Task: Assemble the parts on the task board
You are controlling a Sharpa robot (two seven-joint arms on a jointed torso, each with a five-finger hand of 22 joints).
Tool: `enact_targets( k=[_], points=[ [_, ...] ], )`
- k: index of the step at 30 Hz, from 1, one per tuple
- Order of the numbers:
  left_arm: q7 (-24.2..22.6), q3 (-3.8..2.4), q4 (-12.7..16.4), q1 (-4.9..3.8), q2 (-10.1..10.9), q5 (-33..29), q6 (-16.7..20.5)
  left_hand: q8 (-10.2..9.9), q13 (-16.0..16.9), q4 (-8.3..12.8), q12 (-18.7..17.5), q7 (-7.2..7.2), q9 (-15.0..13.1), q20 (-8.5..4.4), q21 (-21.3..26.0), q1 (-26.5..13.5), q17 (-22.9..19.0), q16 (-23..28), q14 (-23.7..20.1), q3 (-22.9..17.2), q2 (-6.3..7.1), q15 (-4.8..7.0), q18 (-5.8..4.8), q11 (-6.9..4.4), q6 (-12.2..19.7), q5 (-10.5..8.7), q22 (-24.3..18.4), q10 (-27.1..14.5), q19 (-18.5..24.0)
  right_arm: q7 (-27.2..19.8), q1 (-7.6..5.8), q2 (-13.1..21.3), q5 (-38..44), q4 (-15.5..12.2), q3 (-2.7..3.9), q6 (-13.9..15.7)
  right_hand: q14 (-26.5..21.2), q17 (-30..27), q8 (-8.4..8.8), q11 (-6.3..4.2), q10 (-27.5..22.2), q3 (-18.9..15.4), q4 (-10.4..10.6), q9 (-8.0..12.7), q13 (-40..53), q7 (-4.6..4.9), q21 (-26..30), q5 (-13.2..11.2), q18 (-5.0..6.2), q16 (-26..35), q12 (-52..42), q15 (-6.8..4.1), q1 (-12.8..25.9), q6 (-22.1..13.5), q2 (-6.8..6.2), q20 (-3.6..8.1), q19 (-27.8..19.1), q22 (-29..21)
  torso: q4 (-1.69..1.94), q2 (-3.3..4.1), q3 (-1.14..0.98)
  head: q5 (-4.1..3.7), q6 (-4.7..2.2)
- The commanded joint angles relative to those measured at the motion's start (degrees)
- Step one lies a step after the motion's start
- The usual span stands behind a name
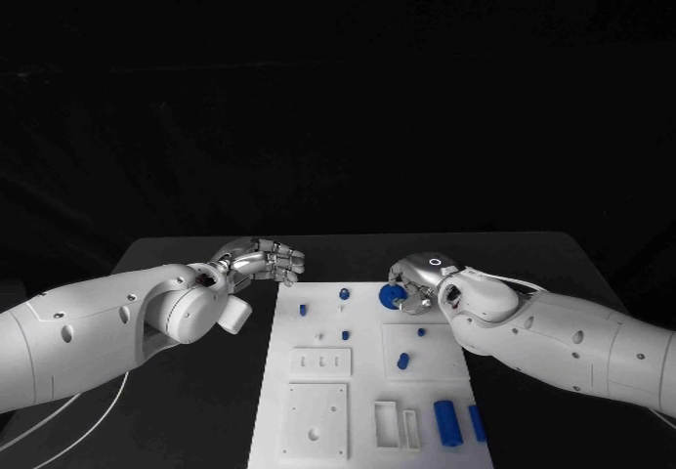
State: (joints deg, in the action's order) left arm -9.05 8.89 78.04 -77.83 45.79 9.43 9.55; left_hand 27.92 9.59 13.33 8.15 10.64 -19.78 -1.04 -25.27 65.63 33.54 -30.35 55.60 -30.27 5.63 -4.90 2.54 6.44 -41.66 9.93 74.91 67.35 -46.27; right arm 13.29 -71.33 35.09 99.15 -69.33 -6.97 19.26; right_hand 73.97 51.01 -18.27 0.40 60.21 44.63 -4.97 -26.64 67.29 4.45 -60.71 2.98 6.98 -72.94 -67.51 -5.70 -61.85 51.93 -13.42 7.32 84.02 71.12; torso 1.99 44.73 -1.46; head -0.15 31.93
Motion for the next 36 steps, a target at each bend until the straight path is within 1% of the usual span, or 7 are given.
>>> enact_targets(
  k=[1, 17, 26, 28, 32, 34, 36],
  points=[
    [-0.42, -0.06, 0.06, -0.06, -0.09, 0.33, -0.94, -0.41, 0.1, 0.48, -0.44, 0.26, -0.13, 0.1, -0.41, 0.12, -0.07, -0.41, -0.43, -0.29, 0.03, 0.08, 0.97, 0.15, -0.1, 0.21, 1.18, 0.3, 0.34, 1.57, -0.07, 0.09, 3.3, -1.14, 0.11, 3.13, -0.06, 0.11, -0.33, -0.26, 0.05, 0.47, 0.13, -0.3, -0.06, 2.06, -0.35, -0.02, 8.02, 0.35, -0.12, -0.37, -0.05, 4.04, -0.46, -0.2, 0.22, 0.06, 0.02, -0.01, 0.03, -0.19, -0.22],
    [-0.49, -0.06, -0.02, -0.06, 0.02, 0.34, -0.8, -0.46, 0.17, 0.71, -0.52, 0.29, -0.22, 0.14, -0.48, 0.18, -0.08, -0.44, -0.42, -0.31, 0.0, 0.05, 0.94, 0.16, -0.13, 0.18, 1.18, 0.39, 0.32, 4.22, -0.28, -2.1, 7.46, -6.39, 0.29, 5.64, 0.12, 0.61, -0.34, -0.4, 0.48, 2.07, 0.73, -0.31, -0.2, 1.92, -0.45, -0.03, 8.02, 0.56, -0.02, -0.5, -0.76, 4.47, -1.46, -0.12, 0.49, 0.0, 0.18, 0.1, 0.03, 0.52, -0.61],
    [-0.66, -0.06, -0.12, -0.07, -0.49, 0.34, -1.26, -0.49, 0.19, 0.69, -0.57, 0.3, -0.25, 0.16, -0.49, 0.03, -0.09, -0.44, -0.44, -0.27, 0.0, 0.03, 0.92, 0.17, -0.11, 0.16, 1.17, 0.41, 0.32, 4.75, -0.14, -5.45, 8.16, -5.96, 0.28, 4.8, 0.14, 0.66, -0.33, -0.41, 0.5, 2.16, 0.8, -0.31, -0.2, 1.92, -0.47, -0.05, 8.02, 0.59, -0.01, -0.51, -0.78, 4.49, -1.59, -0.12, 0.51, -0.01, 0.4, 0.14, 0.16, 0.82, -0.58],
    [-0.68, -0.07, -0.13, -0.07, -0.61, 0.34, -1.38, -0.5, 0.2, 0.68, -0.59, 0.31, -0.26, 0.17, -0.49, 0.0, -0.09, -0.44, -0.44, -0.26, -0.02, 0.03, 0.91, 0.17, -0.11, 0.17, 1.17, 0.41, 0.32, 4.95, -0.03, -5.9, 8.31, -5.91, 0.28, 4.53, 0.15, 0.68, -0.33, -0.41, 0.5, 2.17, 0.85, -0.31, -0.21, 1.92, -0.47, -0.07, 8.02, 0.6, 0.0, -0.51, -0.74, 4.49, -1.68, -0.13, 0.52, -0.01, 0.27, 0.11, 0.13, 1.0, -0.55],
    [-0.6, -0.07, -0.07, -0.07, -0.56, 0.34, -1.3, -0.51, 0.2, 0.68, -0.6, 0.31, -0.27, 0.17, -0.5, -0.03, -0.1, -0.44, -0.44, -0.26, -0.05, 0.03, 0.91, 0.17, -0.1, 0.17, 1.17, 0.42, 0.32, 5.27, 0.18, -7.2, 8.77, -5.12, 0.12, 4.14, 0.16, 0.72, -0.31, -0.41, 0.5, 2.14, 0.94, -0.32, -0.21, 1.92, -0.48, -0.11, 8.02, 0.62, 0.02, -0.51, -0.66, 4.49, -1.77, -0.13, 0.54, -0.01, 0.32, 0.15, 0.22, 0.95, -0.51],
    [-0.64, -0.07, -0.1, -0.07, -0.64, 0.34, -1.27, -0.52, 0.21, 0.68, -0.61, 0.31, -0.28, 0.17, -0.5, -0.04, -0.1, -0.44, -0.44, -0.26, -0.05, 0.03, 0.91, 0.17, -0.1, 0.17, 1.17, 0.42, 0.32, 5.6, 0.38, -7.68, 9.2, -4.94, -0.02, 3.77, 0.16, 0.73, -0.31, -0.41, 0.5, 2.13, 0.95, -0.32, -0.22, 1.92, -0.48, -0.11, 8.02, 0.63, 0.02, -0.51, -0.65, 4.48, -1.79, -0.13, 0.55, -0.02, 0.15, 0.14, 0.12, 1.13, -0.55],
    [-0.69, -0.08, -0.11, -0.07, -0.67, 0.34, -1.24, -0.52, 0.21, 0.68, -0.61, 0.31, -0.28, 0.17, -0.5, -0.04, -0.1, -0.45, -0.44, -0.26, -0.07, 0.03, 0.91, 0.17, -0.1, 0.17, 1.17, 0.42, 0.32, 5.5, 0.5, -8.15, 10.31, -4.5, -0.21, 3.17, 0.16, 0.73, -0.31, -0.41, 0.5, 2.13, 0.96, -0.32, -0.22, 1.92, -0.48, -0.11, 8.02, 0.63, 0.02, -0.51, -0.64, 4.48, -1.8, -0.13, 0.55, -0.02, 0.2, 0.14, 0.14, 1.18, -0.52]
  ],
)
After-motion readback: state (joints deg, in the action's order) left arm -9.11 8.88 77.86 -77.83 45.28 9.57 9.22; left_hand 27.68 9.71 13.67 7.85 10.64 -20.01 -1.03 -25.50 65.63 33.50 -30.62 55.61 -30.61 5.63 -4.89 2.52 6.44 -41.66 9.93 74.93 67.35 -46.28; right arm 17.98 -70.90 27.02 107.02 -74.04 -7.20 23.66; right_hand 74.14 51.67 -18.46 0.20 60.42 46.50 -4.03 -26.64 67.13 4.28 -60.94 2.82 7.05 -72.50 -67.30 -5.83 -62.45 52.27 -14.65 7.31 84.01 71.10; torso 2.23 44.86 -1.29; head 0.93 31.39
